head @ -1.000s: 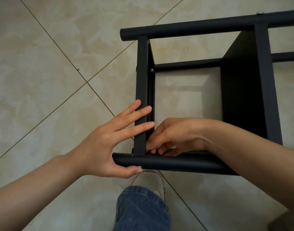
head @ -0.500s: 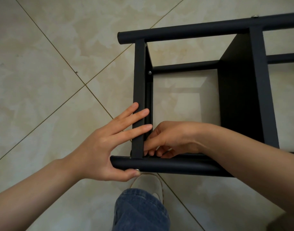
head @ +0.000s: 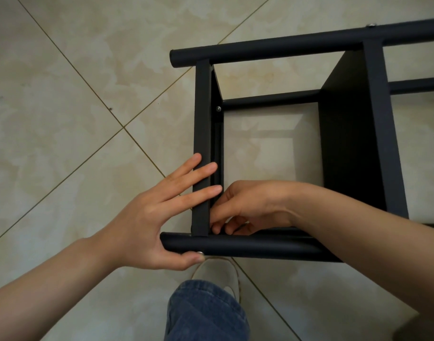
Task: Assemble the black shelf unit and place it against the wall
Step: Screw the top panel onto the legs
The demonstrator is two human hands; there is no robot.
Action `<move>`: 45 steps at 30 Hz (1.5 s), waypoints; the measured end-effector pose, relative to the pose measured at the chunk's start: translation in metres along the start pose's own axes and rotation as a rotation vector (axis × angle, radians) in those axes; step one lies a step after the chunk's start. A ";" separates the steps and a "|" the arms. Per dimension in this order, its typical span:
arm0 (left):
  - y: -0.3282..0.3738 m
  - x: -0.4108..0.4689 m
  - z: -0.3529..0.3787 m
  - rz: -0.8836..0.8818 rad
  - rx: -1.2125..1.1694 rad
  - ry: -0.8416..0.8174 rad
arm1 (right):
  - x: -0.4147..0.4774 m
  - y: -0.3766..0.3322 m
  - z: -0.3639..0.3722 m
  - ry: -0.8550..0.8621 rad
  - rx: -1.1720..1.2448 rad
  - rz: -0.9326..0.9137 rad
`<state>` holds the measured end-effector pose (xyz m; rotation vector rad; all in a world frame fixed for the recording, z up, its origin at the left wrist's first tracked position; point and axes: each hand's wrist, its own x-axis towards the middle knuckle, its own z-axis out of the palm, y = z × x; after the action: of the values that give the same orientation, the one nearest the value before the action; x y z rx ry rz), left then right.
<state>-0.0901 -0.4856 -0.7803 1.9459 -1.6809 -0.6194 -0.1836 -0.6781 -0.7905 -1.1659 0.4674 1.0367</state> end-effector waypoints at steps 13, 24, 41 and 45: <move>0.000 0.000 0.001 0.001 0.000 0.006 | -0.001 0.002 -0.002 -0.012 0.017 -0.014; -0.001 0.000 0.001 -0.003 -0.006 0.008 | -0.001 0.001 -0.003 -0.032 0.015 0.000; -0.001 0.001 0.000 0.008 0.002 0.011 | -0.001 -0.001 -0.001 0.019 -0.042 0.037; 0.000 0.002 0.000 0.002 0.002 0.012 | -0.002 0.000 -0.004 -0.040 0.005 0.014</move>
<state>-0.0901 -0.4872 -0.7806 1.9451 -1.6769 -0.6050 -0.1841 -0.6822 -0.7902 -1.1363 0.4468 1.0689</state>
